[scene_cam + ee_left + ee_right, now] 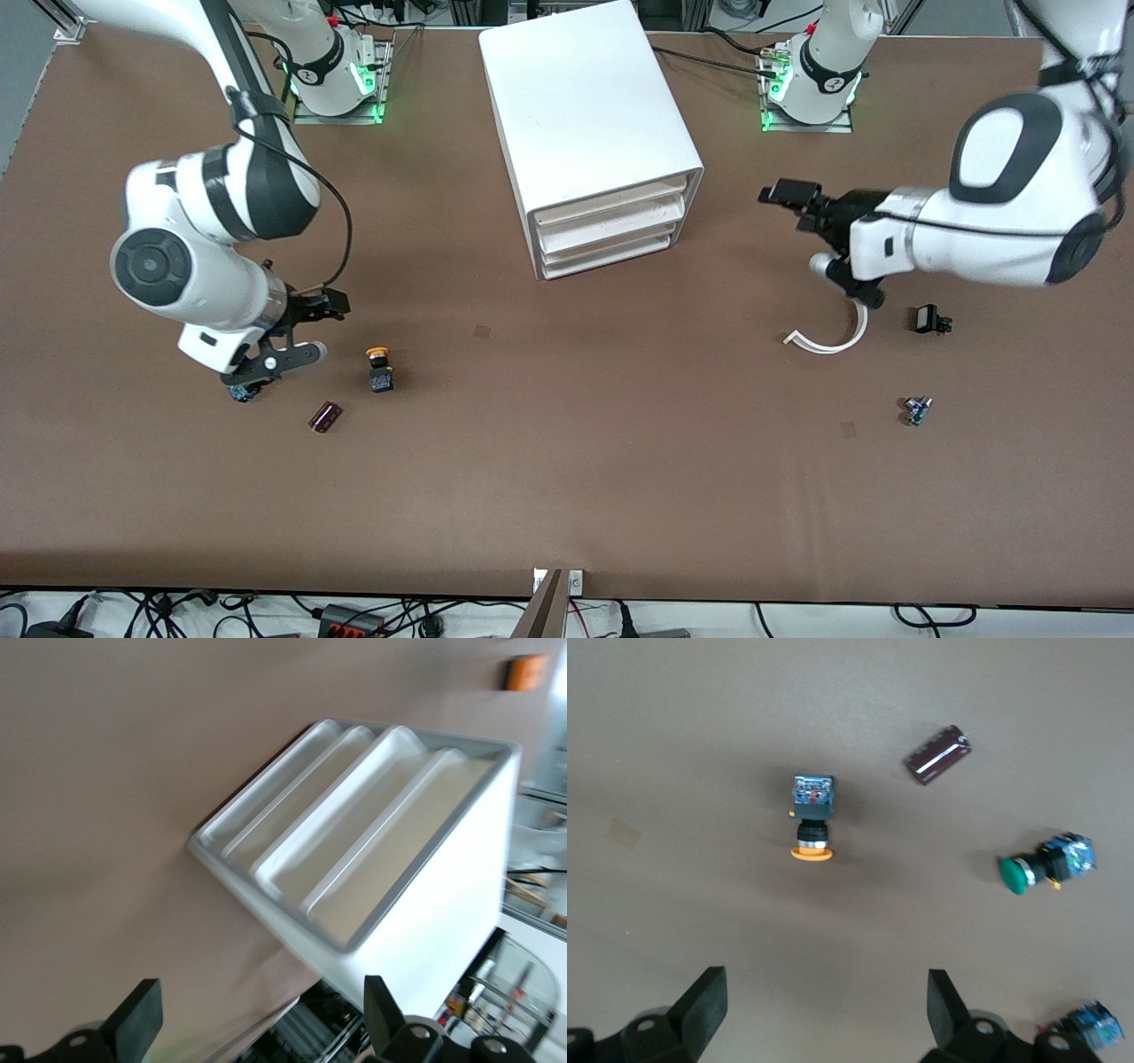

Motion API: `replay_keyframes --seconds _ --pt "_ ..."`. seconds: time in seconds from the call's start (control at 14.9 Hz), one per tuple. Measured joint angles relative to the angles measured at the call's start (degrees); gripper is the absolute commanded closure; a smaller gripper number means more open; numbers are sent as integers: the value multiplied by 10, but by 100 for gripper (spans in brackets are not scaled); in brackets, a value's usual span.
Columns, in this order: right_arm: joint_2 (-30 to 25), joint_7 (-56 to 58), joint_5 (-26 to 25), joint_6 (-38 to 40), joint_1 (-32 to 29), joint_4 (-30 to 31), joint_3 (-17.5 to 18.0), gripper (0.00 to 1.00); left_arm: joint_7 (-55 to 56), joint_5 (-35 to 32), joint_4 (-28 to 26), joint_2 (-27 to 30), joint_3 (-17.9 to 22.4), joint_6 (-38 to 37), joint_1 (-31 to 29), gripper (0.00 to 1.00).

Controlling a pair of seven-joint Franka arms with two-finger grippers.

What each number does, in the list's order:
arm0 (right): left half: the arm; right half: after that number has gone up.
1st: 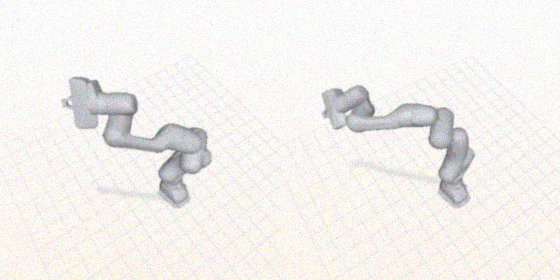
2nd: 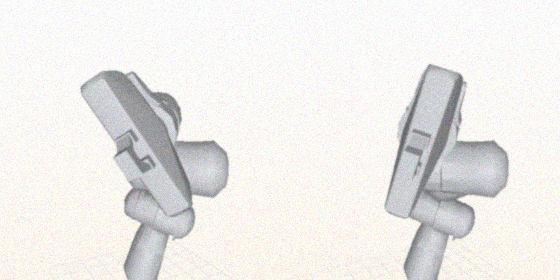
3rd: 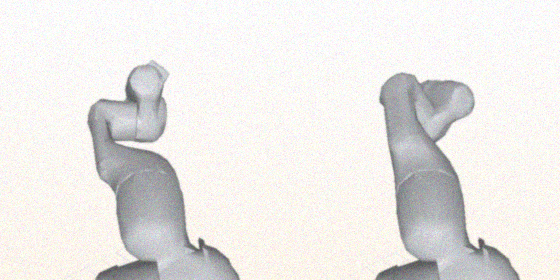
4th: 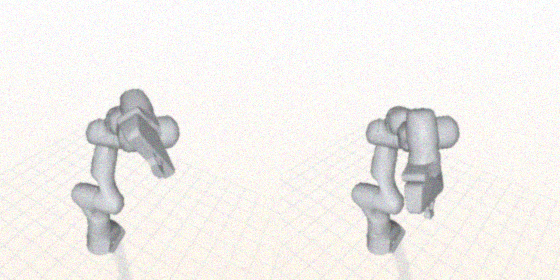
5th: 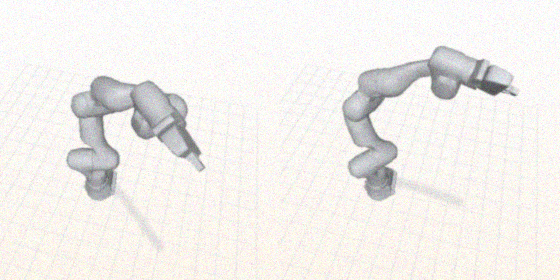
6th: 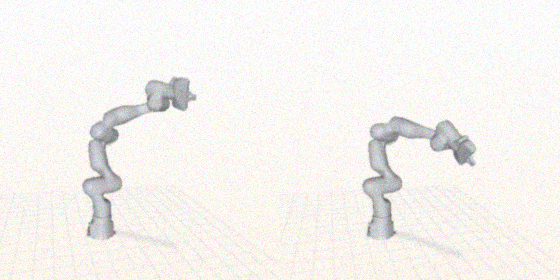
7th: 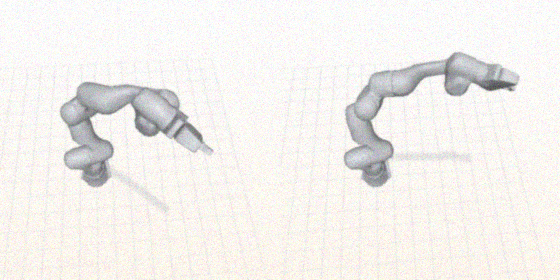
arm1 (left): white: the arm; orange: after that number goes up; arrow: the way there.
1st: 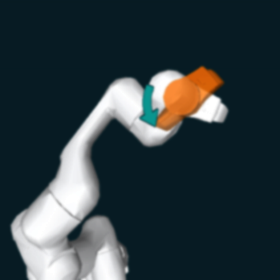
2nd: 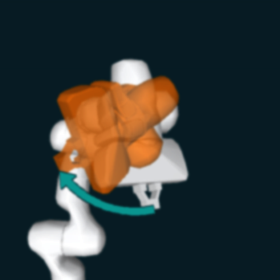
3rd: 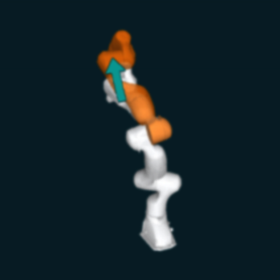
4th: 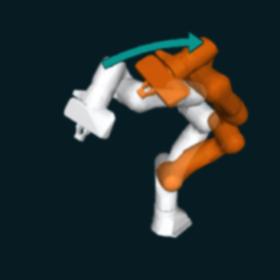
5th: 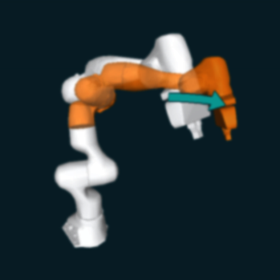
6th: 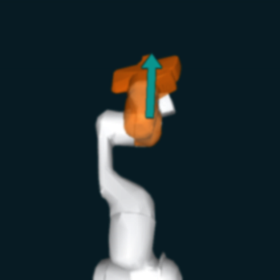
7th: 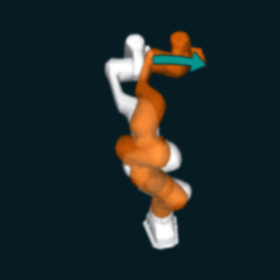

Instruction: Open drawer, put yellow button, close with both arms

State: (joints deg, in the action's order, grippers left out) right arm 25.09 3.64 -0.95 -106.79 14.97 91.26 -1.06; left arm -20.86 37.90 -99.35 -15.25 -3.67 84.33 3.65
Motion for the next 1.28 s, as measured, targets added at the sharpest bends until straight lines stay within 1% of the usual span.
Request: replay_keyframes --seconds 0.2,0.27,0.34,0.47,0.61,0.67,0.81,0.88,1.08,1.14,1.28 --pt "29 -9 1 -28 8 0 0 0 -130 101 -4 -61 -1 32 6 0" --pt "40 -10 4 -41 9 0 0 0 -168 126 -6 -79 -2 43 10 0" --pt "50 -10 9 -53 10 0 0 0 -196 145 -13 -93 -4 55 12 0" --pt "73 -11 13 -74 12 0 0 0 -227 180 -40 -103 -23 78 14 1" --pt "96 -12 14 -100 15 -1 0 0 -239 206 -74 -102 -52 101 15 11" --pt "105 -13 14 -113 16 -1 0 0 -242 214 -86 -101 -63 105 17 14" --pt "121 -13 14 -136 17 -1 0 0 -252 221 -102 -101 -78 106 17 23" --pt "128 -13 14 -146 17 -1 0 0 -258 221 -106 -101 -80 104 17 29" --pt "148 -14 14 -176 17 -1 0 0 -273 221 -117 -100 -82 90 17 37" --pt "154 -16 14 -185 17 -1 0 0 -278 221 -120 -100 -84 86 17 42" --pt "163 -22 15 -198 17 -2 0 0 -286 221 -125 -100 -90 81 17 47"
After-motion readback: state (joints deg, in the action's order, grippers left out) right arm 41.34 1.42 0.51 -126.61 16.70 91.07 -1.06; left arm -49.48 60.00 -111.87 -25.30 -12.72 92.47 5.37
